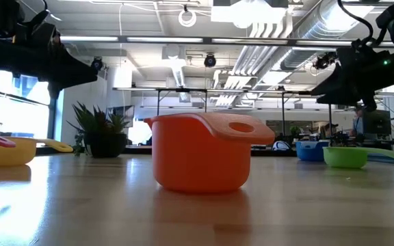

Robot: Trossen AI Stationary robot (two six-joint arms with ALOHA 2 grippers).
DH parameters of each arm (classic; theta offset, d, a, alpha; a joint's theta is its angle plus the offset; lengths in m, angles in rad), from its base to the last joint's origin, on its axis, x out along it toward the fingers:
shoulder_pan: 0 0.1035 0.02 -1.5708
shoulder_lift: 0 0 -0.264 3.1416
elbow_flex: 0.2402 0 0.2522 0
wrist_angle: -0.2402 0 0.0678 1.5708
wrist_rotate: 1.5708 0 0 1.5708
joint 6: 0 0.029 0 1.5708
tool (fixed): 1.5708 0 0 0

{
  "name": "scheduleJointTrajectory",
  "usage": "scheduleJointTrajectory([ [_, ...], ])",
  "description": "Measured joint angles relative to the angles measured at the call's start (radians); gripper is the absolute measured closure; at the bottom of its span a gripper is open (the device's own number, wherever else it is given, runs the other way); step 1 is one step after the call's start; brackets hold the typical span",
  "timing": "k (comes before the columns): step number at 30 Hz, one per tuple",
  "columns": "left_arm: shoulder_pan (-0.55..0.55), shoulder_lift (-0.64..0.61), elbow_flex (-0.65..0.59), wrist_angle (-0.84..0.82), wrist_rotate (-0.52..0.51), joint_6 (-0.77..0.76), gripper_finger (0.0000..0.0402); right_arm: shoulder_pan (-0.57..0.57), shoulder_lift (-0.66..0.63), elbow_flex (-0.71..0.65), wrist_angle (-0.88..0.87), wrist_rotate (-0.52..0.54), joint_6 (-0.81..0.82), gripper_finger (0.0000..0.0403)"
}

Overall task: Nest measuring cups in basket
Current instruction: Adjust the orange measuring cup

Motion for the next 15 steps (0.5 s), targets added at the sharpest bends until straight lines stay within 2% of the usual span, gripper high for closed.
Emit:
scheduleJointTrajectory([
  [4,0.000,0.000,0.000,0.019,-0.040,-0.032,0.0316,0.000,0.000,0.000,0.068,-0.010,0.021,0.0238],
  [9,0.000,0.000,0.000,0.120,-0.115,-0.195,0.0316,0.000,0.000,0.000,0.282,-0.122,-0.070,0.0238],
  [15,0.000,0.000,0.000,0.186,-0.120,-0.212,0.0316,0.000,0.000,0.009,0.508,-0.197,-0.140,0.0238],
])
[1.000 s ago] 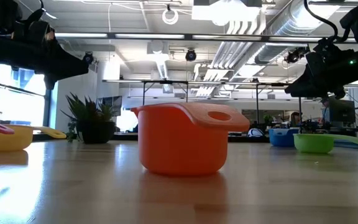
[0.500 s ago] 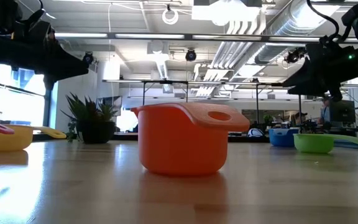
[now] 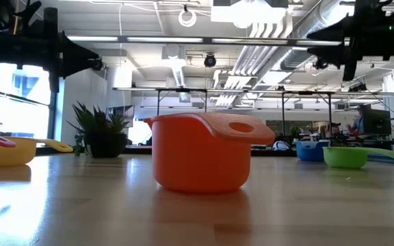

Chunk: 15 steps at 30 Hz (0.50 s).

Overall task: Nest measuring cups in basket
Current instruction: Adjust the orange measuring cup

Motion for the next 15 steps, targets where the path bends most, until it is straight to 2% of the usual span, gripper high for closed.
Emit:
scheduleJointTrajectory([
  [5,0.000,0.000,0.000,0.128,0.001,-0.024,0.0316,0.000,0.029,0.105,-0.006,-0.036,-0.053,0.0238],
  [10,0.000,0.000,0.001,0.251,0.039,-0.053,0.0316,0.000,0.133,0.263,-0.109,-0.054,-0.101,0.0238],
  [15,0.000,0.014,0.057,0.188,0.092,-0.075,0.0316,0.000,0.300,0.433,-0.287,-0.094,-0.032,0.0238],
])
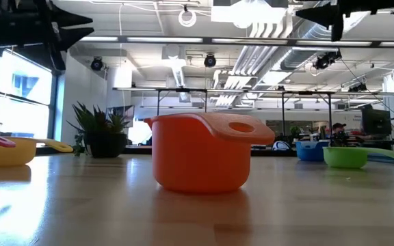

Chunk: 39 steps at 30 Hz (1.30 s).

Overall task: Nest measuring cups in basket
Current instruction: Adjust the orange measuring cup

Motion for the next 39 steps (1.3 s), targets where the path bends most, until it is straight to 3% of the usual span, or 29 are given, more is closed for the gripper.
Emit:
scheduleJointTrajectory([
  [6,0.000,0.099,0.150,-0.217,0.013,0.076,0.0316,0.024,0.229,0.185,-0.285,-0.034,0.174,0.0238],
  [15,0.000,0.267,0.405,-0.609,0.017,0.171,0.0316,0.174,0.557,0.449,-0.570,-0.010,0.330,0.0238],
  [20,0.000,0.334,0.508,-0.742,0.019,0.229,0.0316,0.234,0.721,0.580,-0.716,0.000,0.422,0.0238],
  [29,0.000,0.394,0.560,-0.861,0.019,0.235,0.0316,0.338,0.948,0.716,-0.790,-0.001,0.618,0.0238],
  [39,0.000,0.414,0.560,-0.915,0.019,0.235,0.0316,0.427,1.108,0.803,-0.805,-0.027,0.693,0.0238],
])
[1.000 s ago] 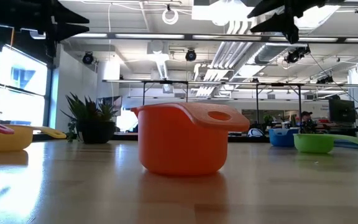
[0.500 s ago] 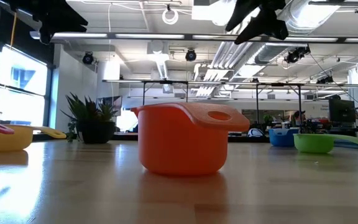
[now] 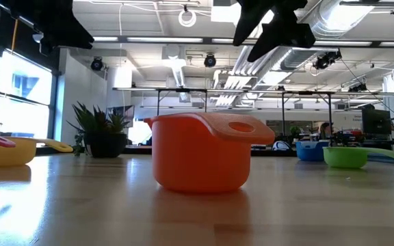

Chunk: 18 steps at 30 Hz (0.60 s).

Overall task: Nest measuring cups in basket
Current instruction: Adjust the orange measuring cup

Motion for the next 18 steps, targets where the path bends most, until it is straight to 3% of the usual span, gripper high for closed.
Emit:
scheduleJointTrajectory([
  [18,0.000,0.000,0.000,0.002,0.000,0.000,0.0316,0.079,0.197,0.012,0.112,-0.031,0.059,0.0238],
])
